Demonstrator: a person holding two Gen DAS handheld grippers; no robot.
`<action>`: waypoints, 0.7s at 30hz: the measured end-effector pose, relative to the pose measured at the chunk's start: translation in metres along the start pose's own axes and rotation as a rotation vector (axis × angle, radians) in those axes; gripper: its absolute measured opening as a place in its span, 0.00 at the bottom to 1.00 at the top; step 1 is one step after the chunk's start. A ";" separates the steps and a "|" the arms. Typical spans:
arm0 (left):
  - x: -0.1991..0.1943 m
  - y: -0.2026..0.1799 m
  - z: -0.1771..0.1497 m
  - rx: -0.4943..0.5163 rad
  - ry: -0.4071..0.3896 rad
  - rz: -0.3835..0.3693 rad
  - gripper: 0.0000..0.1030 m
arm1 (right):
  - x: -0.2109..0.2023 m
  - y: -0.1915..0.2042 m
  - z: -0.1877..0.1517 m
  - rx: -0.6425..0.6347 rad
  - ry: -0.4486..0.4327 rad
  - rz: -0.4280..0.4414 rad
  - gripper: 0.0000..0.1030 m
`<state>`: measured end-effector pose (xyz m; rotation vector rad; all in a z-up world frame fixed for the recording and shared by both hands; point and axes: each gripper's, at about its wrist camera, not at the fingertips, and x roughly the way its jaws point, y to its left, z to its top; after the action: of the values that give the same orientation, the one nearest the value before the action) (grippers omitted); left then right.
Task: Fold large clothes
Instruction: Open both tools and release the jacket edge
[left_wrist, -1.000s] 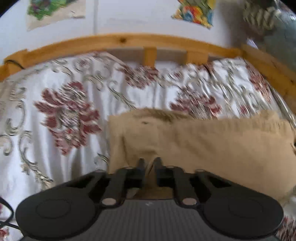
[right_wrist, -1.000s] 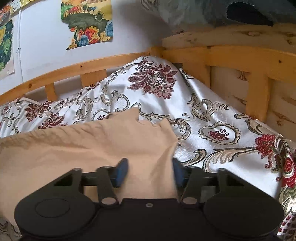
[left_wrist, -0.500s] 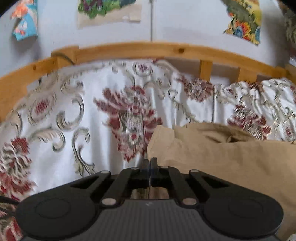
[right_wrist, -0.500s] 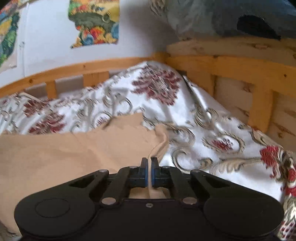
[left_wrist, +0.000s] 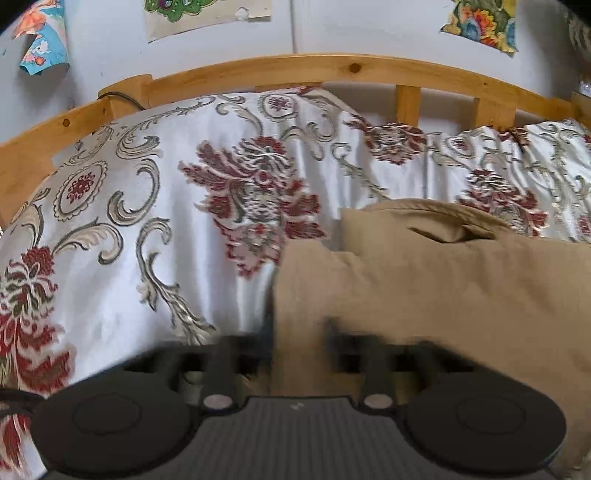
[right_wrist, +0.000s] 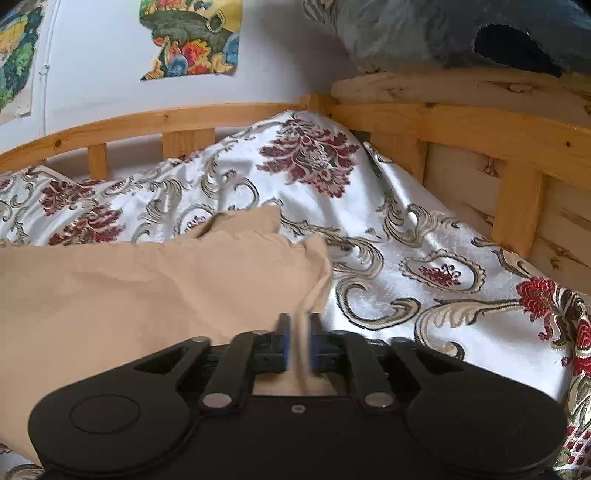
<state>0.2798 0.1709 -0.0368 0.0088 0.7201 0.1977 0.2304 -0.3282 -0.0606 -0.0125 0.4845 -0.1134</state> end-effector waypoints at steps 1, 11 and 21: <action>-0.006 -0.005 -0.003 -0.008 -0.020 0.023 0.98 | -0.002 0.003 0.000 -0.003 -0.010 -0.001 0.31; -0.057 -0.103 -0.049 0.099 -0.291 0.133 1.00 | -0.030 0.063 0.009 -0.128 -0.124 0.027 0.76; -0.030 -0.157 -0.024 0.224 -0.256 0.034 1.00 | -0.028 0.114 0.023 -0.135 -0.095 0.100 0.95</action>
<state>0.2699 0.0096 -0.0471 0.2564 0.4838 0.1443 0.2281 -0.2118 -0.0316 -0.1255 0.3968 0.0180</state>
